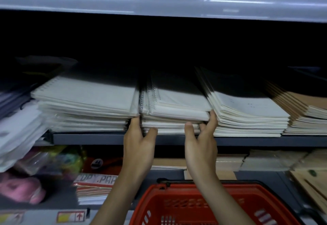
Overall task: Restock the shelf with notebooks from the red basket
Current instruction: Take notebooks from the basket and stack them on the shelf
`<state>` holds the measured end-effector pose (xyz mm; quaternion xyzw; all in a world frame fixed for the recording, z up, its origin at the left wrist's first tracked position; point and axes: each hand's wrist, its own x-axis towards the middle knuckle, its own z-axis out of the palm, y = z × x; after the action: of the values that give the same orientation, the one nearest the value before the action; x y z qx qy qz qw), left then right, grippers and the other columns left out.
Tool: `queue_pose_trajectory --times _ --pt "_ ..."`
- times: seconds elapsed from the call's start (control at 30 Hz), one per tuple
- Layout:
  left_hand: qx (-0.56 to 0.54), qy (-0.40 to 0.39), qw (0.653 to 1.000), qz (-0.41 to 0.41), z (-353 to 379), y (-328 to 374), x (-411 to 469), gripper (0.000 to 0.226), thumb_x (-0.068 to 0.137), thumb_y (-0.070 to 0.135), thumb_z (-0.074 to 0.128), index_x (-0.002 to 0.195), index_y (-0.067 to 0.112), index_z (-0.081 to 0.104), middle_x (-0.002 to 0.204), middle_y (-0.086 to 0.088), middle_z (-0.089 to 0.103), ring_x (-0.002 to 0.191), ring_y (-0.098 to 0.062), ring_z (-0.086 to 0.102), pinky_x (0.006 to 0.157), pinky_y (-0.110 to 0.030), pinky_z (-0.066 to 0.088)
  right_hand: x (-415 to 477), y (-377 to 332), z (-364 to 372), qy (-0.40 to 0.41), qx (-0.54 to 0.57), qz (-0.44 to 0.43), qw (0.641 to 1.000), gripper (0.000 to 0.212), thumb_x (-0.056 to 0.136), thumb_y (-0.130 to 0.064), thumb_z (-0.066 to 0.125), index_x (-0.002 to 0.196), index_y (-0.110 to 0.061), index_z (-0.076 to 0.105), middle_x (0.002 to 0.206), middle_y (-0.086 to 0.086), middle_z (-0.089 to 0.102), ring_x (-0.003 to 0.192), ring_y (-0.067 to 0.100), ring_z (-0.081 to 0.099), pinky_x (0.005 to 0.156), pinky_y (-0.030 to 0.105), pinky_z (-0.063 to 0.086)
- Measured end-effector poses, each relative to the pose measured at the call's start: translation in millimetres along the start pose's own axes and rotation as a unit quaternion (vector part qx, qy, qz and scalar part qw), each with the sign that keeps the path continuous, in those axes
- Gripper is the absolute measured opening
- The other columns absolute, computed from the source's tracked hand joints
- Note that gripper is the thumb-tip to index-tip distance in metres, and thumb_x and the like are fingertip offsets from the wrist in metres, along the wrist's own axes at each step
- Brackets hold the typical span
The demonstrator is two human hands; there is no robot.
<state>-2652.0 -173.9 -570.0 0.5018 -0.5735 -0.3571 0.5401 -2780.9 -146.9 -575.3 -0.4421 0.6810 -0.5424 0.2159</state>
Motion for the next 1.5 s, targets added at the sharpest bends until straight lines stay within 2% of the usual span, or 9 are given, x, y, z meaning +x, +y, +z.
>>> queue_pose_trajectory --times 0.23,0.3,0.43,0.57,0.97,1.13,1.27,1.4,1.5 --pt "0.032 0.006 0.999 0.04 4 -3 -3 0.012 0.095 0.027 0.056 0.105 0.032 0.053 0.097 0.011 0.06 0.095 -0.012 0.059 0.078 -0.029 0.044 -3 1 -13 -0.022 0.059 0.022 0.998 0.073 0.097 -0.038 0.054 0.154 -0.04 0.008 0.155 -0.003 0.034 0.077 -0.042 0.037 0.073 0.008 0.034" --pt "0.021 -0.007 0.999 0.04 6 2 -4 0.013 0.097 0.042 0.051 0.11 0.04 0.051 0.108 0.02 0.058 0.105 0.001 0.055 0.088 -0.024 0.042 0 3 -14 -0.025 0.097 0.021 0.995 0.069 0.097 -0.042 0.053 0.153 -0.043 0.012 0.156 -0.008 0.03 0.094 -0.038 0.036 0.085 0.009 0.034" --pt "-0.03 -0.015 0.999 -0.025 6 18 0 0.023 0.086 0.064 0.033 0.103 0.056 0.048 0.101 0.043 0.052 0.096 0.033 0.043 0.079 0.0 0.035 13 5 -4 -0.023 0.142 0.015 0.99 0.063 0.093 -0.056 0.05 0.146 -0.051 0.018 0.149 -0.007 0.041 0.132 0.013 0.047 0.108 0.042 0.042" --pt "-0.021 0.03 0.999 -0.018 14 16 7 0.039 0.085 0.065 0.032 0.086 0.032 0.053 0.084 0.017 0.055 0.074 0.016 0.05 0.074 -0.017 0.039 16 9 0 -0.014 0.118 -0.018 0.993 0.068 0.084 -0.07 0.048 0.143 -0.053 0.019 0.145 0.004 0.046 0.13 0.022 0.05 0.103 0.049 0.046" --pt "-0.114 0.098 0.983 -0.107 31 33 13 0.031 0.09 0.067 0.033 0.11 0.046 0.046 0.1 0.033 0.043 0.102 0.012 0.044 0.095 -0.024 0.029 29 7 -6 -0.049 0.192 0.039 0.979 0.084 0.076 -0.072 0.06 0.146 -0.055 0.017 0.151 -0.019 0.036 0.132 0.009 0.046 0.107 0.043 0.044" --pt "-0.158 0.141 0.965 -0.153 37 36 21 0.019 0.098 0.053 0.041 0.108 0.037 0.039 0.086 0.028 0.04 0.079 0.011 0.041 0.089 -0.028 0.03 29 1 -11 -0.054 0.217 0.025 0.974 0.059 0.089 -0.047 0.062 0.141 -0.049 0.035 0.128 -0.029 0.046 0.092 -0.021 0.057 0.088 0.028 0.054" --pt "-0.179 0.146 0.957 -0.175 36 35 23 0.019 0.097 0.046 0.044 0.109 0.033 0.037 0.085 0.026 0.038 0.081 0.003 0.041 0.089 -0.032 0.03 26 0 -12 -0.05 0.209 0.021 0.976 0.03 0.094 -0.041 0.059 0.119 -0.048 0.046 0.103 -0.035 0.053 0.083 -0.015 0.061 0.082 0.037 0.059" --pt "-0.196 0.134 0.955 -0.18 33 33 23 0.019 0.095 0.045 0.046 0.111 0.035 0.041 0.09 0.026 0.039 0.1 -0.007 0.043 0.091 -0.033 0.029 30 -9 -17 -0.065 0.169 -0.013 0.983 0.054 0.094 -0.05 0.052 0.142 -0.056 0.028 0.113 -0.051 0.033 0.082 -0.024 0.057 0.083 0.034 0.058" --pt "-0.2 0.132 0.957 -0.165 33 34 21 0.013 0.096 0.05 0.048 0.102 0.041 0.043 0.089 0.03 0.04 0.091 0.003 0.044 0.094 -0.03 0.029 37 -10 -15 -0.079 0.062 -0.061 0.993 0.044 0.093 -0.063 0.044 0.135 -0.066 0.033 0.115 -0.047 0.038 0.09 -0.001 0.068 0.09 0.039 0.056"
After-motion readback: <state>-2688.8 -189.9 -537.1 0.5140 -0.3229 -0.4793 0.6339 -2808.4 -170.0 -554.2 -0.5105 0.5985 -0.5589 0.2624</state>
